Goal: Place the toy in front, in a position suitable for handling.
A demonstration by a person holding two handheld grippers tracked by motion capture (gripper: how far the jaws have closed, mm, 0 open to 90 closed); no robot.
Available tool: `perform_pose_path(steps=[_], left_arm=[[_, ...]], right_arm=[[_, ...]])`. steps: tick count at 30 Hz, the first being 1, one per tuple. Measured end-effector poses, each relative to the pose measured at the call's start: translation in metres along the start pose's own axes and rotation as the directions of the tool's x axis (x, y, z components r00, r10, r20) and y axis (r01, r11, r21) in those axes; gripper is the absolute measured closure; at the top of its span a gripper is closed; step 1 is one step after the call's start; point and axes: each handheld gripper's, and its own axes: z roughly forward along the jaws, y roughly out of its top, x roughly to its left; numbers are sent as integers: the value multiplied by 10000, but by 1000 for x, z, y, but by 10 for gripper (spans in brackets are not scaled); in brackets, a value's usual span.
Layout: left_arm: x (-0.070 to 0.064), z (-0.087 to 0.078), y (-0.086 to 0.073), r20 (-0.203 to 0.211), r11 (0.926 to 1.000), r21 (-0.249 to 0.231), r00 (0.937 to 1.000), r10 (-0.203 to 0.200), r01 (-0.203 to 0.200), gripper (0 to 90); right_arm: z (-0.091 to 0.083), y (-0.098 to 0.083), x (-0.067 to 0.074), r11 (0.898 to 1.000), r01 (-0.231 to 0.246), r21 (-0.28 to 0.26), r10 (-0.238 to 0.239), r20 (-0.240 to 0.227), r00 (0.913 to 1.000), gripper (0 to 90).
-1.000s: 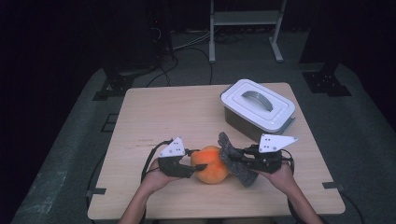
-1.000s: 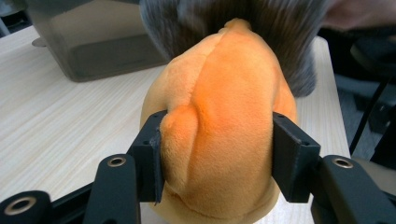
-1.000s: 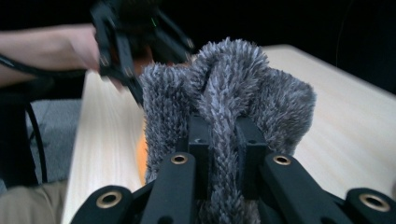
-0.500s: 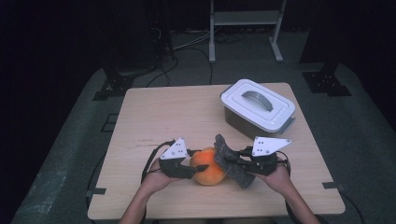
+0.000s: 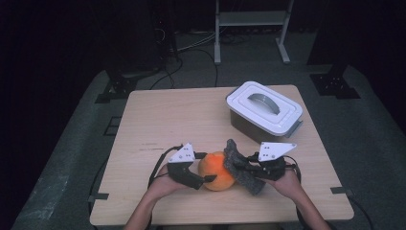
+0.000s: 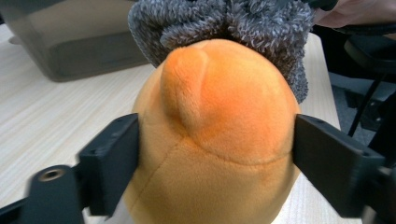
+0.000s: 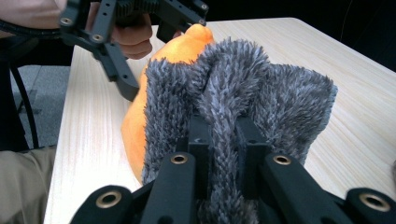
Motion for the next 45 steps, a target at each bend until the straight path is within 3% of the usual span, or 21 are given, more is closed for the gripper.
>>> perform_pose_path(steps=[3,6,9,11,14,18,19,23,28,31,35,38,40,45], left_arm=[[-1,-3,0,-151,9998,-101,9998,163,-164,432],[0,-7,2,-296,9995,-261,9995,144,-152,477],[1,-10,2,-371,9995,-240,9992,174,-183,479],[1,-10,1,-255,9996,-246,9996,117,-123,480],[-1,-7,2,-200,9994,-173,9994,285,-288,480],[0,-8,1,-368,9995,-100,9989,300,-304,477],[1,-9,0,-463,9998,-194,9989,69,-78,475],[4,-9,-1,-610,9993,-309,9979,-219,201,468],[5,-7,-2,-854,9965,-514,9939,-702,660,452],[7,-7,-2,-1068,9943,-528,9895,-979,926,441],[9,-7,-3,-1143,9900,-630,9846,-1325,1259,441],[10,-7,-3,-1117,9894,-657,9843,-1364,1296,438],[10,-7,-4,-1079,9894,-665,9849,-1354,1287,436],[7,-6,-3,-871,9931,-600,9906,-1056,1006,432]], right_arm=[[-1,-1,-1,9999,-125,-115,124,-91,9999,789],[-3,-3,-5,9994,-271,-191,269,-106,9996,789],[-1,-7,-7,9994,-274,188,273,59,9996,789],[-2,-6,-7,9993,-366,67,366,13,9993,789],[-5,4,-3,9971,-395,-644,381,-233,9990,789],[2,2,-1,9990,-252,-380,239,-344,9991,788],[3,0,-2,9988,-339,-339,328,-321,9989,788],[0,-6,-8,9991,-434,19,434,53,9990,788],[1,6,2,9986,-129,-511,127,-44,9999,788],[9,5,6,9997,146,-192,-146,-14,9999,785],[9,-2,0,9999,15,114,-17,128,9999,786],[7,-5,-2,9997,-69,230,65,177,9998,786],[5,-1,-1,10000,-56,6,56,172,9998,786],[6,4,2,9999,78,-122,-77,70,9999,786]])
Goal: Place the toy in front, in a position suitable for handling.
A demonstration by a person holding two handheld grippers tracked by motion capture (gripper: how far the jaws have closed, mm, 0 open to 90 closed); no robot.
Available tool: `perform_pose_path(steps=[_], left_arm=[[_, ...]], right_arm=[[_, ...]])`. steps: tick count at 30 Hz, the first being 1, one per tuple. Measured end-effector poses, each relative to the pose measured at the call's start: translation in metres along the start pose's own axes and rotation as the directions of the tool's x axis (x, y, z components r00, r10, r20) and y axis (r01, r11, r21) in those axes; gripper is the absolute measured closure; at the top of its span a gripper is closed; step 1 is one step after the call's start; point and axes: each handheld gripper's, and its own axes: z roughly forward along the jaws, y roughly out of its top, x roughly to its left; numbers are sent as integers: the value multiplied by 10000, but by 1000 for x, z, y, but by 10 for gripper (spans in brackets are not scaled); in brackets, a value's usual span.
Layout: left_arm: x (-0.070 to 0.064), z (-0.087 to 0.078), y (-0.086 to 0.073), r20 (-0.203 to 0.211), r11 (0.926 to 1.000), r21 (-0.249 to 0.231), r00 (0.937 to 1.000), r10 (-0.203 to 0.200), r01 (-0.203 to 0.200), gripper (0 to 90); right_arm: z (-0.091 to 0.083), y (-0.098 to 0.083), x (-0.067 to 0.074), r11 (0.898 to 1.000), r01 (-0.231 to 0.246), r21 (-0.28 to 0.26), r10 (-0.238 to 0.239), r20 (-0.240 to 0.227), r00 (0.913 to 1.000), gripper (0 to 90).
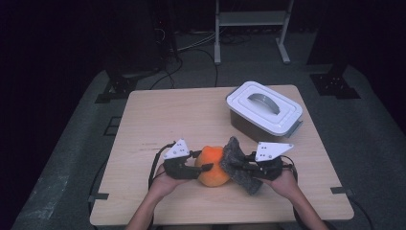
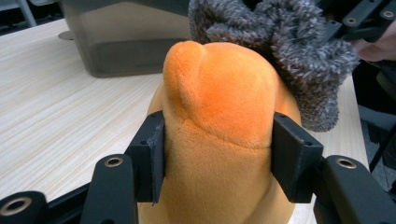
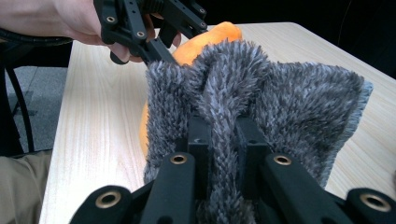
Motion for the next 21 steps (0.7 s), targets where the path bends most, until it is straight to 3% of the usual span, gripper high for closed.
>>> perform_pose_path(steps=[6,11,16,19,21], left_arm=[[-7,2,1,580,9968,193,9954,765,-778,423],[-8,1,3,1002,9947,278,9904,957,-990,341],[-6,-2,5,1183,9971,131,9903,728,-749,223],[-8,1,3,1220,9954,313,9888,856,-901,229],[-10,1,1,1240,9928,335,9862,1097,-1147,319]], right_arm=[[-10,2,-7,9980,-366,-509,371,95,9993,786],[-5,-5,-7,9989,-439,-161,434,-332,9985,785],[-4,-5,-5,9994,-352,-27,350,-613,9975,785],[-3,-5,-4,9996,-279,7,278,-842,9961,784],[-4,-5,-5,9995,-311,72,316,-942,9951,784]])
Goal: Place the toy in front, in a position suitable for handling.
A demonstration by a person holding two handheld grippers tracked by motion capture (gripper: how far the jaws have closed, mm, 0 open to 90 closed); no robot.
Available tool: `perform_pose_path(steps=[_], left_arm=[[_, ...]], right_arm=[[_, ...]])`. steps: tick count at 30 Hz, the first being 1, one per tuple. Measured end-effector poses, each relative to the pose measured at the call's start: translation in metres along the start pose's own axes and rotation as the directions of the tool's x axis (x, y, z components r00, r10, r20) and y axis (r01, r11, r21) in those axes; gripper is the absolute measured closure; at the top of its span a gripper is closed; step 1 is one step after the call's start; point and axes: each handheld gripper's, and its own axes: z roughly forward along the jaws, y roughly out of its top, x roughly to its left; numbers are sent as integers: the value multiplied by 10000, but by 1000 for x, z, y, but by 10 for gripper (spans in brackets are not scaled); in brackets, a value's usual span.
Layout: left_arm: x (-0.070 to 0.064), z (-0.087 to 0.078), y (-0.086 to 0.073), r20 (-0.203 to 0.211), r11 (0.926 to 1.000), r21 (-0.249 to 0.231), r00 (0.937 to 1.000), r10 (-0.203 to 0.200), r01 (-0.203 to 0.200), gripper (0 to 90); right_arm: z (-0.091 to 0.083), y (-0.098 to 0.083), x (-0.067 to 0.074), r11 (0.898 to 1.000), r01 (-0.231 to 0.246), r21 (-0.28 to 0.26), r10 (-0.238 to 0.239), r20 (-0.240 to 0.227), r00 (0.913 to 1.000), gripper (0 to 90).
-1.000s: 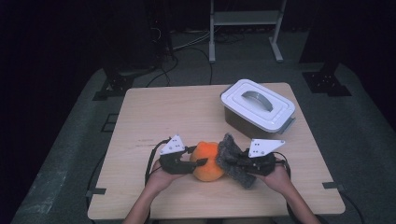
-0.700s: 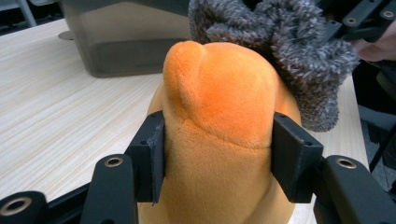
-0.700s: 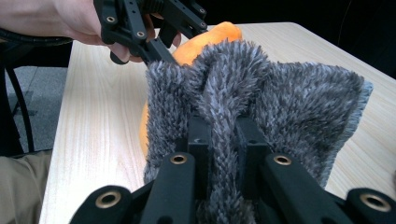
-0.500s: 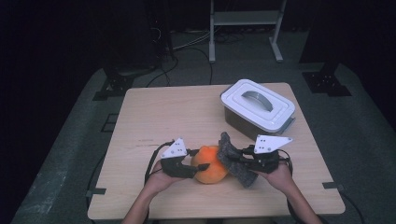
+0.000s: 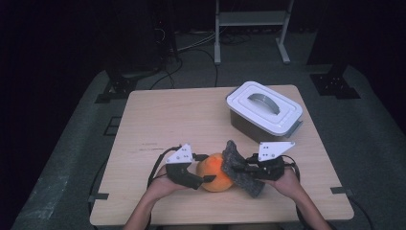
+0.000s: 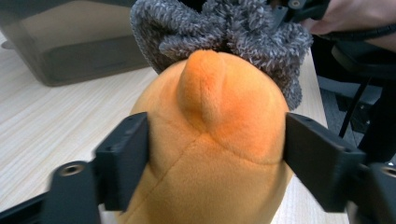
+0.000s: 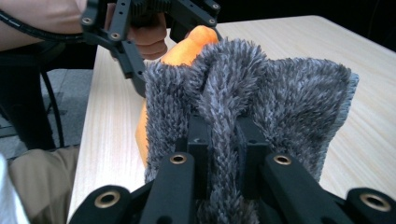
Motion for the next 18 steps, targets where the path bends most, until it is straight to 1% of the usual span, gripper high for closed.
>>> perform_pose_path(steps=[1,2,4,5,8,11,14,16,18], left_arm=[[-1,0,0,-5,9998,41,9998,198,-198,351],[-2,0,0,39,9996,67,9996,274,-274,386],[-3,0,0,113,9993,80,9992,378,-379,410],[-4,1,0,143,9992,92,9991,394,-395,412],[-4,0,-1,254,9984,117,9981,554,-557,417],[-6,0,-1,388,9977,121,9970,667,-673,417],[-7,0,-1,547,9965,163,9952,806,-816,409],[-8,0,-2,638,9961,199,9944,845,-859,397],[-8,-1,0,670,9958,202,9939,877,-893,368]], right_arm=[[-1,-1,-1,10000,-27,15,27,-58,10000,783],[-2,-2,-2,10000,-66,61,67,-154,9999,783],[-5,-3,-4,9999,-135,106,138,-257,9996,784],[-6,-4,-6,9998,-185,107,187,-260,9995,784],[-11,-7,-9,9992,-263,292,263,2,9997,784],[-13,-5,-9,9993,-351,108,350,79,9994,783],[-9,1,-5,9997,-216,-95,215,-135,9997,783],[-5,3,-1,9999,-126,11,126,-235,9996,783],[-4,2,-2,9999,-152,7,153,-330,9993,783]])
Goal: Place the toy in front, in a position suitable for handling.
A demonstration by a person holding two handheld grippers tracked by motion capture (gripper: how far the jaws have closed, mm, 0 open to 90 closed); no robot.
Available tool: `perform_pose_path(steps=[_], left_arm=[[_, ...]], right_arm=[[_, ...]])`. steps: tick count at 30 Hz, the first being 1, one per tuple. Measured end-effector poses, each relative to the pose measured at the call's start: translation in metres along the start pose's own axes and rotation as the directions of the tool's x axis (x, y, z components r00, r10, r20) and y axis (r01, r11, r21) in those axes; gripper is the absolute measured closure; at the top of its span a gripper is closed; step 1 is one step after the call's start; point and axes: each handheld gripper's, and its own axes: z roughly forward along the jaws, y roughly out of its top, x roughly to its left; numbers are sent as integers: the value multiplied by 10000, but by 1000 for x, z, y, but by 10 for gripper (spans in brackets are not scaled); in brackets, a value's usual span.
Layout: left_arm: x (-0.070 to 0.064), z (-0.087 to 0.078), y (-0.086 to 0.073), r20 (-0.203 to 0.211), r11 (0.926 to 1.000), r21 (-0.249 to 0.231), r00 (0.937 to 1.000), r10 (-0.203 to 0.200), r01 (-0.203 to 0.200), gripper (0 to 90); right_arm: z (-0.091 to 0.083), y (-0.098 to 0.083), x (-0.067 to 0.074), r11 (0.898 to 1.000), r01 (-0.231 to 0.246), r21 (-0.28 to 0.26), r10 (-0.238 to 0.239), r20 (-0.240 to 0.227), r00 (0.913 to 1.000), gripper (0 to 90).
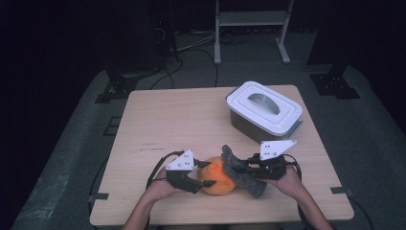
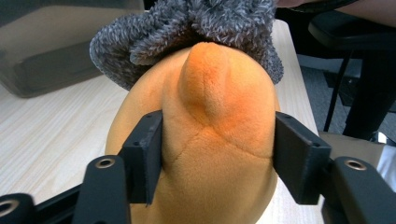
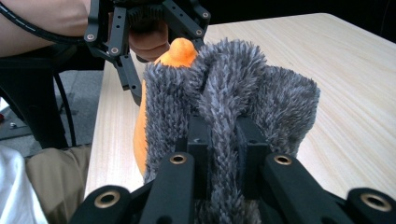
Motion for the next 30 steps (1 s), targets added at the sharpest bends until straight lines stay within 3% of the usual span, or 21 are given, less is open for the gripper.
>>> perform_pose_path(steps=[5,8,9,13,16,20,23,30], left_arm=[[2,-1,4,-174,9992,-56,9991,-385,384,207],[2,2,1,-77,9990,65,9990,-450,450,194],[1,3,1,1,9992,92,9993,-381,381,205],[-3,3,1,-88,9998,151,9998,158,-157,388],[-6,2,4,-369,9985,80,9978,542,-539,440],[-10,-1,7,-744,9914,63,9886,1311,-1310,470],[-13,1,9,-828,9843,293,9809,1758,-1740,474],[-12,2,6,-564,9848,345,9835,1721,-1704,460]], right_arm=[[0,-3,0,9999,45,130,-44,-76,10000,783],[1,-2,1,9999,71,106,-68,-231,9997,782],[2,-2,1,9999,81,123,-77,-293,9995,782],[1,-4,0,9998,34,199,-25,-485,9988,782],[-1,-4,-1,9999,52,163,-45,-424,9991,783],[-4,1,0,9997,19,-234,-23,-205,9998,783],[0,3,1,9993,0,-369,-11,-313,9995,783],[2,-5,-2,10000,-71,-30,70,-429,9991,783]])
